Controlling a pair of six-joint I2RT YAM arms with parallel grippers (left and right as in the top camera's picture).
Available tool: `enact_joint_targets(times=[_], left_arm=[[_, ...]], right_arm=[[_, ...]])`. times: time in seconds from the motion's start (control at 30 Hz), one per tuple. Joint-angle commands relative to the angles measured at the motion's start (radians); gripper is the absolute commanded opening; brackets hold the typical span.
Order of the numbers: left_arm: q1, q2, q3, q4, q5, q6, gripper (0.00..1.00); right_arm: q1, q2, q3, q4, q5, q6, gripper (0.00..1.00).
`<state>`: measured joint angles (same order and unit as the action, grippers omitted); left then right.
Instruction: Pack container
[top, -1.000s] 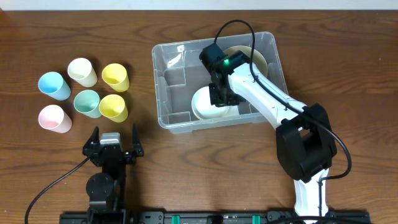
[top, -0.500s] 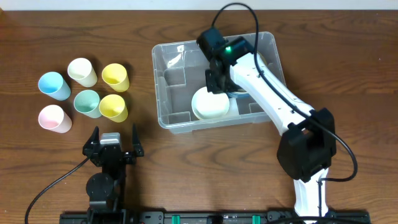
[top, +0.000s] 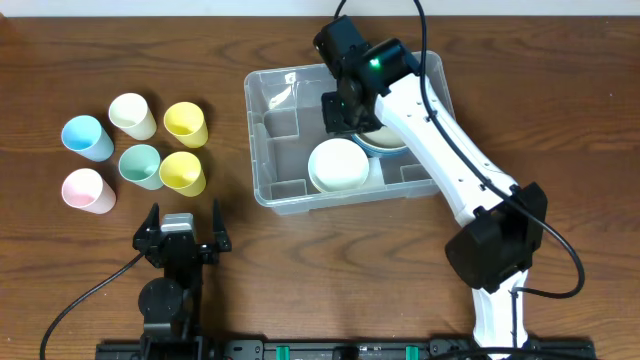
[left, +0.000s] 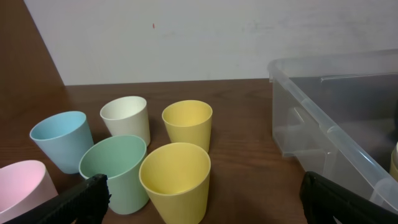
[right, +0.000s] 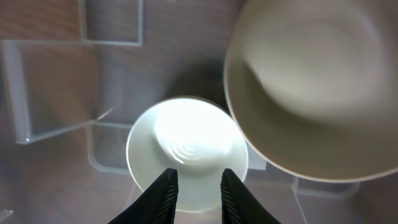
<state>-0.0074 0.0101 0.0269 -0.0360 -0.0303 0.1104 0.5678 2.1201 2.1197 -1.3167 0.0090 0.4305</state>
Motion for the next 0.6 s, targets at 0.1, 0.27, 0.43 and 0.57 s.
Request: enact_joint_targets(times=[0.1,0.27,0.43,0.57], left_arm=[[0.004,-0.005,-0.023,-0.032,-0.023,0.017,0.98],[0.004,-0.005,-0.023,-0.032,-0.023,0.017,0.98],[0.005,-0.005,-0.023,-0.032,-0.023,0.017,0.98],[0.005,-0.005,-0.023,-0.032,-0.023,0.017,0.98]], right_arm=[[-0.117,-0.095,0.037,-0.064,0.033,-0.020,0.26],[-0.255,-0.199,0.040,-0.111,0.077,-0.019,0.30],[-0.439,-0.259,0.040,-0.154,0.077,-0.016,0.31],[-0.582,-0.261,0.038,-0.205,0.069,-0.016,0.30]])
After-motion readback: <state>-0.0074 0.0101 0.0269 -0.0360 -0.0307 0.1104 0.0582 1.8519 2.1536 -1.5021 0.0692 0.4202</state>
